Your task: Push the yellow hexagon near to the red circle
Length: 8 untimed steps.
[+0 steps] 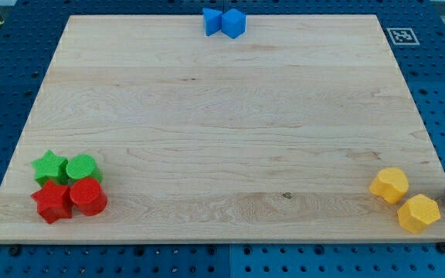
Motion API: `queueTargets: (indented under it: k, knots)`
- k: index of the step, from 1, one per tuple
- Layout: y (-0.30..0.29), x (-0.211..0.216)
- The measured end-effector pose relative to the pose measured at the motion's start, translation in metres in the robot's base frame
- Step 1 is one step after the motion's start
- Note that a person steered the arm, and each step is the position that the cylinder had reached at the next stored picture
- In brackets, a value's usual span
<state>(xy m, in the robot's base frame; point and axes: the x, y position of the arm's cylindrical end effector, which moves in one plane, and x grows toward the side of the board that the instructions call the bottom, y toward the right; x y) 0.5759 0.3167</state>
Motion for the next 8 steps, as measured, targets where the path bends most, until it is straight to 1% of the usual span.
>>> queueTargets:
  k: [1, 2, 3, 5, 6, 7, 8]
  knots:
    - [0.017, 0.014]
    - [0.008, 0.04]
    - [0.007, 0.04]
    - [-0.032, 0.04]
    - [-0.038, 0.036]
    - [-0.069, 0.032]
    - [-0.073, 0.032]
